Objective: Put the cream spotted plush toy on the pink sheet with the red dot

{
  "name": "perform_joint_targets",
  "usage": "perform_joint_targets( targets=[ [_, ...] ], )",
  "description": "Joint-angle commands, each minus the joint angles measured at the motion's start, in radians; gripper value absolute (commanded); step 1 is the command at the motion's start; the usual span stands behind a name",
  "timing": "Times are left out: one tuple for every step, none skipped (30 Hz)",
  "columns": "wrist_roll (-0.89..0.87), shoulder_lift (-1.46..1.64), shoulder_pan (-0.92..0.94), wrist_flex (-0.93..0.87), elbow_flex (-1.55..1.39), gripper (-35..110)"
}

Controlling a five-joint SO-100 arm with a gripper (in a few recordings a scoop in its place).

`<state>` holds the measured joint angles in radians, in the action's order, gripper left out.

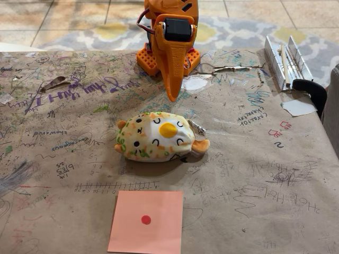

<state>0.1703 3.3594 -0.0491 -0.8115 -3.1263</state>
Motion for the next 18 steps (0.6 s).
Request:
perform_joint_targets(
  targets=[
    [-0.008, 0.014, 0.026, -0.006, 0.018, 0],
    [-0.009, 0.014, 0.029, -0.006, 0.018, 0],
    [-0.014, 0.014, 0.034, -0.006, 0.018, 0],
    [-0.015, 0.014, 0.035, -0.006, 0.018, 0],
    [-0.014, 0.014, 0.034, -0.006, 0.018, 0],
    [-0.008, 0.014, 0.029, -0.006, 0.018, 0],
    [0.002, 0.014, 0.023, -0.006, 0.018, 0],
    [0.011, 0.014, 0.017, -0.008, 0.018, 0],
    [0.023, 0.014, 0.008, -0.009, 0.018, 0],
    [0.046, 0.014, -0.005, -0.012, 0.018, 0],
    [0.081, 0.014, -0.025, -0.021, 0.018, 0],
    [0.123, 0.014, -0.048, -0.032, 0.018, 0],
    [0.164, 0.014, -0.067, -0.044, 0.018, 0],
    [0.198, 0.014, -0.086, -0.055, 0.018, 0],
    [0.213, 0.014, -0.095, -0.061, 0.018, 0],
    [0.210, 0.014, -0.089, -0.060, 0.018, 0],
    [0.202, 0.014, -0.081, -0.057, 0.018, 0],
    [0.209, 0.014, -0.081, -0.057, 0.018, 0]
  ],
)
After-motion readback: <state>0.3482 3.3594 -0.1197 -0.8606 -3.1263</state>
